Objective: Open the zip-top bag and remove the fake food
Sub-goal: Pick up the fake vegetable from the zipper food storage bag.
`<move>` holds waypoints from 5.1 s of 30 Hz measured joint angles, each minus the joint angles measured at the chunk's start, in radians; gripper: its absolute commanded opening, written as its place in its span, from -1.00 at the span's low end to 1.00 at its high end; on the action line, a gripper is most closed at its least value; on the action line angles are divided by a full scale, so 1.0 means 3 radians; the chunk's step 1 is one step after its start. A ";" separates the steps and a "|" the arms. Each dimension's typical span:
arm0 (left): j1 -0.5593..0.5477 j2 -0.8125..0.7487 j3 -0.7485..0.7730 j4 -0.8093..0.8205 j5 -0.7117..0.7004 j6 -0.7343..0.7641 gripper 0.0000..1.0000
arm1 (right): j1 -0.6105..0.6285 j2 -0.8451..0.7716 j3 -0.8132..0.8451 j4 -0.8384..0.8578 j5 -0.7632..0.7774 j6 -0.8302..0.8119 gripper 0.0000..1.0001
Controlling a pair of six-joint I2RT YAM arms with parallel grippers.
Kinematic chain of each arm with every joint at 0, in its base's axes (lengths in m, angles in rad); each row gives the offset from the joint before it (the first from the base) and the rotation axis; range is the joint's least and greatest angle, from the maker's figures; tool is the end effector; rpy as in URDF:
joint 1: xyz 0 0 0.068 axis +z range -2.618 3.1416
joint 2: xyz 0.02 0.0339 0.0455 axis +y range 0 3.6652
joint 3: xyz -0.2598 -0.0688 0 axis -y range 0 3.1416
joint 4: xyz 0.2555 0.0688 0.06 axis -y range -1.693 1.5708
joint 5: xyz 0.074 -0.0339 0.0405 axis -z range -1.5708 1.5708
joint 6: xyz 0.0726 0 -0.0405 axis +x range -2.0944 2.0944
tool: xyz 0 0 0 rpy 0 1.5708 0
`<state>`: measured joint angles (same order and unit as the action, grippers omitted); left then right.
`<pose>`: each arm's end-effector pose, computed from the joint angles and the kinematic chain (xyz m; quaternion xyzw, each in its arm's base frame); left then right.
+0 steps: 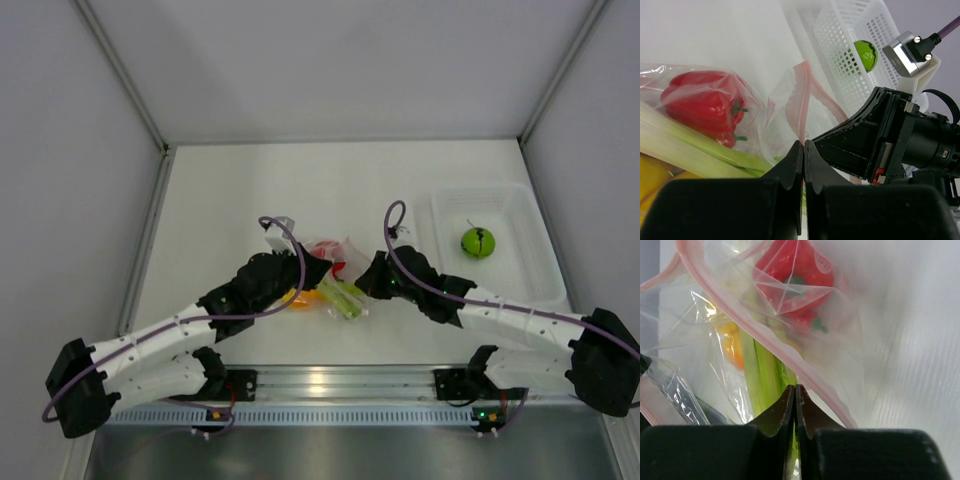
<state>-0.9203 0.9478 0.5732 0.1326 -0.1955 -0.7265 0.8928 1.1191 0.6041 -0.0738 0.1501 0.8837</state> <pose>0.1742 -0.2056 0.2520 0.0159 0.7857 -0.3979 0.4735 0.1839 0.2111 0.1927 0.0314 0.8795 0.3231 0.3479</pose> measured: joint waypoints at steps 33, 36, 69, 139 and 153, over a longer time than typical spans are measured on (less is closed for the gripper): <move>-0.0014 0.0195 0.0008 0.0019 0.0048 -0.0154 -1.00 | 0.0122 0.0931 0.0237 0.0440 -0.1114 -0.0456 0.05; -0.0010 0.0193 0.0004 0.0028 0.0009 -0.0178 -1.00 | 0.0128 0.1035 0.0237 0.0645 -0.1233 -0.0343 0.04; -0.0003 -0.0142 -0.0173 0.0057 -0.0270 0.0086 -1.00 | 0.0276 0.0595 0.0231 0.0145 -0.0252 -0.0259 -1.00; -0.0968 0.0562 -0.0530 0.1212 -0.1152 0.0785 -1.00 | 0.0290 0.0301 0.0108 -0.0388 -0.0150 -0.0633 -0.15; -0.0968 0.0563 -0.0530 0.1227 -0.1129 0.0785 -1.00 | 0.0417 0.0421 0.0144 -0.0252 0.0090 -0.0851 0.46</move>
<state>-1.2106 1.1168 0.4141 0.5007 -0.5343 -0.4911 1.0180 1.2453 0.6472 -0.1493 0.1772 0.6285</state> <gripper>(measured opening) 0.026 0.708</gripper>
